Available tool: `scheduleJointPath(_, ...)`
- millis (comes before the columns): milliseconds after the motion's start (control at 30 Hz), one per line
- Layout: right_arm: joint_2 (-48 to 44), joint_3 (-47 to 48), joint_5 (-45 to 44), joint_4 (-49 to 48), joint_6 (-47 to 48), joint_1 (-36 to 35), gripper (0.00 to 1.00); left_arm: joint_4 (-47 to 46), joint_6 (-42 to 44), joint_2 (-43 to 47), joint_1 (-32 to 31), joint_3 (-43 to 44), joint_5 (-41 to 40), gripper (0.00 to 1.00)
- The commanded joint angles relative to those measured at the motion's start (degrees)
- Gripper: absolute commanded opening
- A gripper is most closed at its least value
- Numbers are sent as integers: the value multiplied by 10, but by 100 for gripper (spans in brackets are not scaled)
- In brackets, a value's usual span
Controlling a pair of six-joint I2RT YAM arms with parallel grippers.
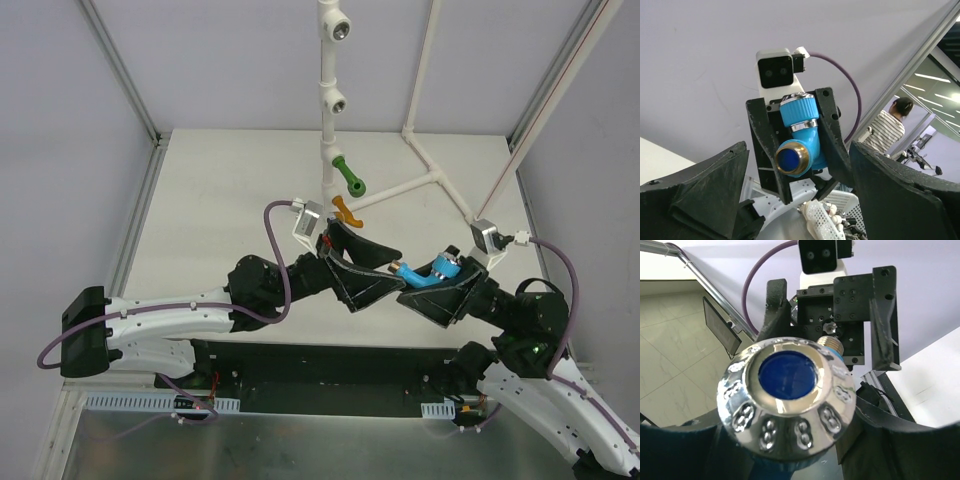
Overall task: Install the water faucets
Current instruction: Adjust the water faucet.
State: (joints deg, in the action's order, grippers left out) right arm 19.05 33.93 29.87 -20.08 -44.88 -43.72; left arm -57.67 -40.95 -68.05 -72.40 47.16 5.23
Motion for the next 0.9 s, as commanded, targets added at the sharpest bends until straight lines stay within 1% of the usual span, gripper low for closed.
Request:
scheduleJointPath(0, -10, 3, -10, -18, 20, 0, 0, -50, 16, 12, -8, 29, -6, 83)
scheduleJointPath(233, -16, 2, -23, -17, 29, 0, 0, -49, 6, 11, -15, 31, 1, 77)
scheduleJointPath(500, -14, -4, -31, -10, 40, 0, 0, -58, -3, -9, -22, 43, 3, 64)
scheduleJointPath(700, -15, -1, -21, -6, 46, 0, 0, -59, -2, -23, -21, 55, 1, 58)
scheduleJointPath(800, -17, 2, -17, 5, 55, -1, 0, -59, -1, -30, -21, 61, 0, 51)
scheduleJointPath(867, -19, 3, -17, 12, 58, -1, 0, -58, -2, -31, -21, 64, -1, 42)
